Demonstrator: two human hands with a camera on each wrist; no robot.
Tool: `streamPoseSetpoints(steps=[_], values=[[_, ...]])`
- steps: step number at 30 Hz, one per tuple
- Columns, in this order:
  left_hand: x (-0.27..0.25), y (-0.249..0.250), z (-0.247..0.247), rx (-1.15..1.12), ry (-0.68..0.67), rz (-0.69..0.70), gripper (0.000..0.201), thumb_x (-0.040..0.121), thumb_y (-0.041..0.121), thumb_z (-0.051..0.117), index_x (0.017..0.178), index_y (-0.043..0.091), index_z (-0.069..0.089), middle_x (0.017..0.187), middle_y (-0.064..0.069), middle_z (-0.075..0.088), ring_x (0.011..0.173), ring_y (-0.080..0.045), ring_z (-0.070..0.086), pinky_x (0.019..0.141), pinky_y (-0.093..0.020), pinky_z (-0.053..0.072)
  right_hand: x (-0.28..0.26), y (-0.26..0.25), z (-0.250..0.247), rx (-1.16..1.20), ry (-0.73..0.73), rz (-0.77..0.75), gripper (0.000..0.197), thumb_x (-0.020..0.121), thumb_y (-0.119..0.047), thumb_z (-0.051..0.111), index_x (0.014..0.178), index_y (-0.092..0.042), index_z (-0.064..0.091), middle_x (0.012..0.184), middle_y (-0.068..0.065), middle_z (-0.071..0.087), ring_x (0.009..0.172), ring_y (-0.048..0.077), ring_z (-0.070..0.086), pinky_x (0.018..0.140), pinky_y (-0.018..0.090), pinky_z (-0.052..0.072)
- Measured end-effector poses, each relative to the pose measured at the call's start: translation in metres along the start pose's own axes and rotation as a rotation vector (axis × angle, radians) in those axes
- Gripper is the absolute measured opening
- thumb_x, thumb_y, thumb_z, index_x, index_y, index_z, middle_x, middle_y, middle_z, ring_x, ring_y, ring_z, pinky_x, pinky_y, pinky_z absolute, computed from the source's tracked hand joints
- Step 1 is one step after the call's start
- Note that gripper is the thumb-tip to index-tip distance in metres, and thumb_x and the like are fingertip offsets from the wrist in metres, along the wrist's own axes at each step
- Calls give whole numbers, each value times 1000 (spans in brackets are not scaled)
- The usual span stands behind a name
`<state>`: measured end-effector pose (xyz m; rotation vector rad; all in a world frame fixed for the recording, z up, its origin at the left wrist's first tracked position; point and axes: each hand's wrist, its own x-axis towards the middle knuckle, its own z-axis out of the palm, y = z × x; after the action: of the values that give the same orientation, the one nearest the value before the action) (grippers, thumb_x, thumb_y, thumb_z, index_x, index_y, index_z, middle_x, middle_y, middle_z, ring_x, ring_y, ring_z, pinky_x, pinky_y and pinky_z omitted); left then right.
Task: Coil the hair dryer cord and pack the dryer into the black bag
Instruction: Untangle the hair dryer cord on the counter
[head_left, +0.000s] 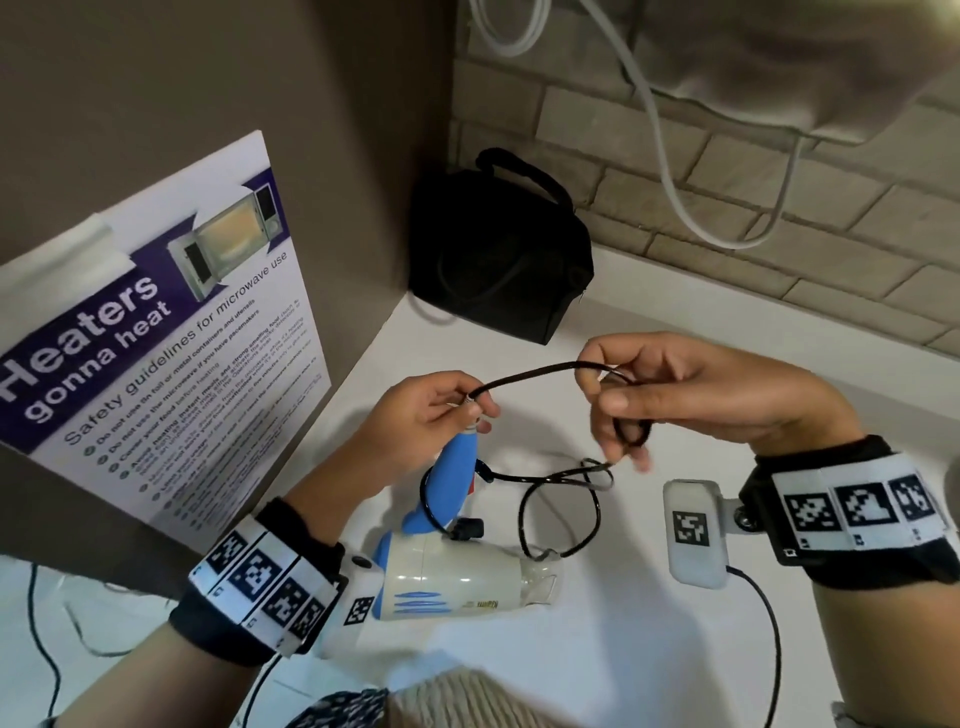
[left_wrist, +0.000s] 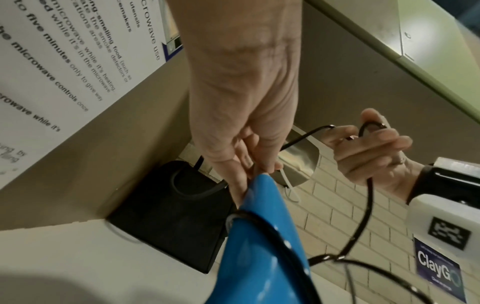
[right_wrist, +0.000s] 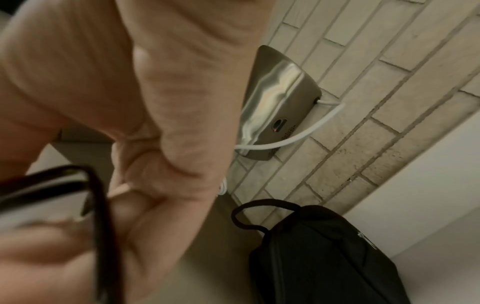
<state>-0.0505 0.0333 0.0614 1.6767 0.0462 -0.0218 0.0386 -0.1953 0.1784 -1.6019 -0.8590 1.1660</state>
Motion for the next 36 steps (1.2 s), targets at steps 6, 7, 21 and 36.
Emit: streamPoseSetpoints(steps=[6,7,21,36], values=[[3,-6,-2,-21,-2,-8,16,93,3,54,88,14,65,100,-7,71,93,-27,70,81,-47,58,-21,-18,-14,19,0,-98,32,88,-32,63,100,-3,64,92,18,71,44,4,50,46,13,43],[4,-6,-1,-35,-6,-14,17,93,3,54,87,14,65,99,-7,71,93,-28,69,80,-48,58,-23,-19,-14,26,-16,-134,35,87,-37,63,105,-7,66,92,21,69,52,8,57,56,21,49],[2,-20,-9,-6,67,-91,9,95,4,53,92,6,61,100,-7,70,86,-25,72,84,-37,57,-58,-68,-56,169,206,-456,23,92,-17,56,115,-11,56,79,4,69,55,9,56,52,17,47],[-9,-9,-7,-11,44,-31,15,94,-7,47,90,-1,60,90,-24,64,77,-20,68,74,-30,57,16,66,-3,207,-48,48,52,89,14,47,136,-5,40,145,18,40,131,35,46,102,55,41]])
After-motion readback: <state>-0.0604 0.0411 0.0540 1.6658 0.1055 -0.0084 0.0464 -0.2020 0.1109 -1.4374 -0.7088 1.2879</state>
